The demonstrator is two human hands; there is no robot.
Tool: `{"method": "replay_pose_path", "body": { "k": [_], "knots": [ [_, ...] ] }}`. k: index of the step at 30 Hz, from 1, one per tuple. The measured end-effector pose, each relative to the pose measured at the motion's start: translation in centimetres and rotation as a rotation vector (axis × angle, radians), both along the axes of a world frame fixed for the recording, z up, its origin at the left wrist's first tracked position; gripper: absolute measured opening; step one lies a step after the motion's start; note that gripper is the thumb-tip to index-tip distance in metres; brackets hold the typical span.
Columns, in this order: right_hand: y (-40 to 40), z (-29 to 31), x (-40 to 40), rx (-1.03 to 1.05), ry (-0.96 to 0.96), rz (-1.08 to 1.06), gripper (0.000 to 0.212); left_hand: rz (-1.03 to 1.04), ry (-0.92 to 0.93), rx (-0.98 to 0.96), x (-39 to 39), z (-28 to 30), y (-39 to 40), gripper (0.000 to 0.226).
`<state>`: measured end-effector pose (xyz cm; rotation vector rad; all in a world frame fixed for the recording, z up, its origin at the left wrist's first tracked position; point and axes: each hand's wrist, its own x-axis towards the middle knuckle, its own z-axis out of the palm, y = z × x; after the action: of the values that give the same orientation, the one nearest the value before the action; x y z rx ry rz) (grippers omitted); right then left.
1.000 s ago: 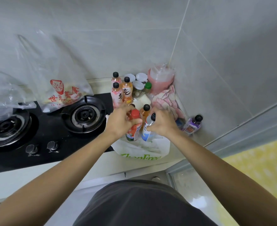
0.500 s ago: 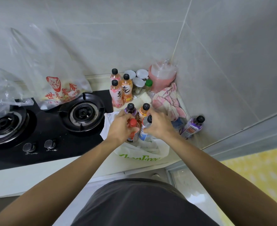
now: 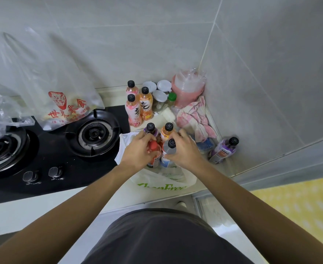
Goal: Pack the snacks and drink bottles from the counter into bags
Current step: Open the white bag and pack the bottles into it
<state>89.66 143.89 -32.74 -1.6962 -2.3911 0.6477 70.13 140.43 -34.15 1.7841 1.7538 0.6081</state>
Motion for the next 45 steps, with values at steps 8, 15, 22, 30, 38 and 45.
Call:
{"method": "replay_pose_path", "body": {
  "k": [8, 15, 22, 30, 38, 45],
  "knots": [
    [0.4, 1.5, -0.3, 0.035, 0.021, 0.006, 0.055, 0.013, -0.013, 0.137, -1.6, 1.2, 0.0, 0.026],
    [2.5, 3.2, -1.0, 0.135, 0.107, -0.017, 0.037, 0.078, -0.028, 0.197, -4.0, 1.6, 1.6, 0.032],
    [7.7, 5.2, -4.4, 0.149, 0.070, 0.089, 0.032, 0.195, -0.012, 0.173, -6.0, 2.8, 5.3, 0.008],
    [16.7, 4.9, -10.2, 0.038, -0.061, 0.137, 0.054, 0.258, 0.156, -0.117, -7.2, 4.1, 12.1, 0.061],
    [20.7, 3.1, -12.9, 0.058, -0.172, 0.218, 0.039, 0.226, 0.324, -0.192, -7.2, 4.5, 15.4, 0.045],
    [21.4, 1.8, -11.9, 0.116, -0.189, 0.279, 0.029, 0.271, 0.338, -0.156, -6.7, 2.2, 16.6, 0.037]
  ]
}}
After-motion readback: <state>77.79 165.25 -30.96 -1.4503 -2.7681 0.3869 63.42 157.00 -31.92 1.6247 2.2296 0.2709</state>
